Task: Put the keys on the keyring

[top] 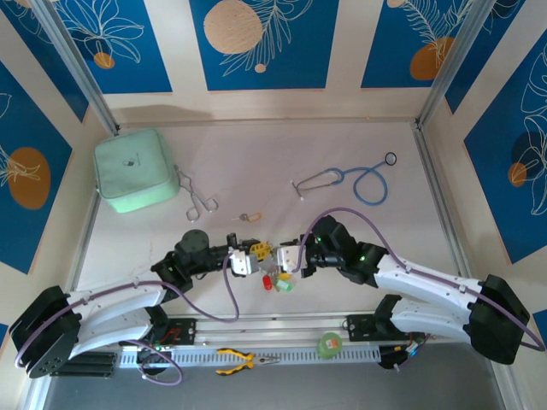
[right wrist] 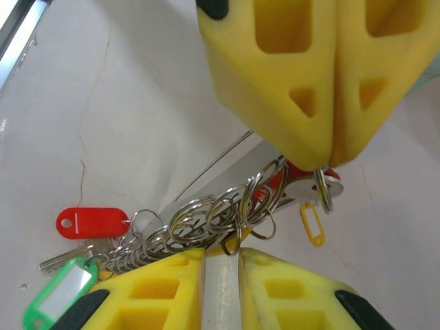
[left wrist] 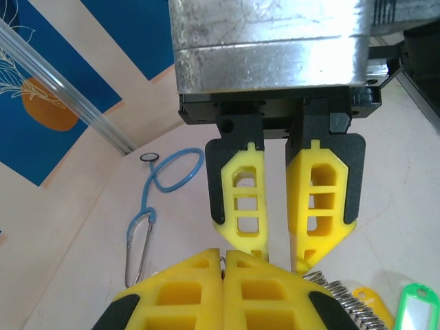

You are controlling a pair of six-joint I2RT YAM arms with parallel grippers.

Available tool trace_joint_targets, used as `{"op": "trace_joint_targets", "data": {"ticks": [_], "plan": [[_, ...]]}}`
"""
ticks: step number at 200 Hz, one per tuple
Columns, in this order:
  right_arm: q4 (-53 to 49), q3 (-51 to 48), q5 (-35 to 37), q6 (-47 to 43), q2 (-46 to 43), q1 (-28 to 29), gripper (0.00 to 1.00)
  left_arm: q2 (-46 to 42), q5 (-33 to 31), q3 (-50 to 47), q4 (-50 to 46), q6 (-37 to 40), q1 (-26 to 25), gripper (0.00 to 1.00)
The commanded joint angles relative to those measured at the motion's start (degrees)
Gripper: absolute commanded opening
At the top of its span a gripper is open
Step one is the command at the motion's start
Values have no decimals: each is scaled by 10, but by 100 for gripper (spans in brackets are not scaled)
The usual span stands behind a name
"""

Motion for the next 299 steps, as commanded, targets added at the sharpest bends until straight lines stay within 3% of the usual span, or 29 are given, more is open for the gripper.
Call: {"op": "trace_joint_targets", "data": {"ticks": [1, 47, 91, 118, 166, 222, 262, 299], "plan": [[22, -6, -14, 9, 6, 6, 23, 3, 21, 6, 41, 2, 6, 0], [46, -11, -15, 42, 28, 6, 35, 6, 24, 7, 50, -4, 6, 0], [103, -30, -17, 94, 35, 0, 38, 4, 34, 7, 52, -9, 5, 0], [145, -40, 16, 113, 25, -10, 36, 2, 43, 7, 52, -16, 5, 0], [182, -59, -25, 150, -16, -39, 29, 3, 54, 6, 51, -23, 6, 0], [126, -68, -23, 145, -65, -43, 26, 5, 53, 5, 54, -26, 6, 0], [21, -64, -9, 82, -109, -1, 22, 11, 49, 2, 63, -34, 7, 0], [34, -68, 20, 74, -90, 39, 19, 10, 47, 2, 67, -41, 7, 0]]}}
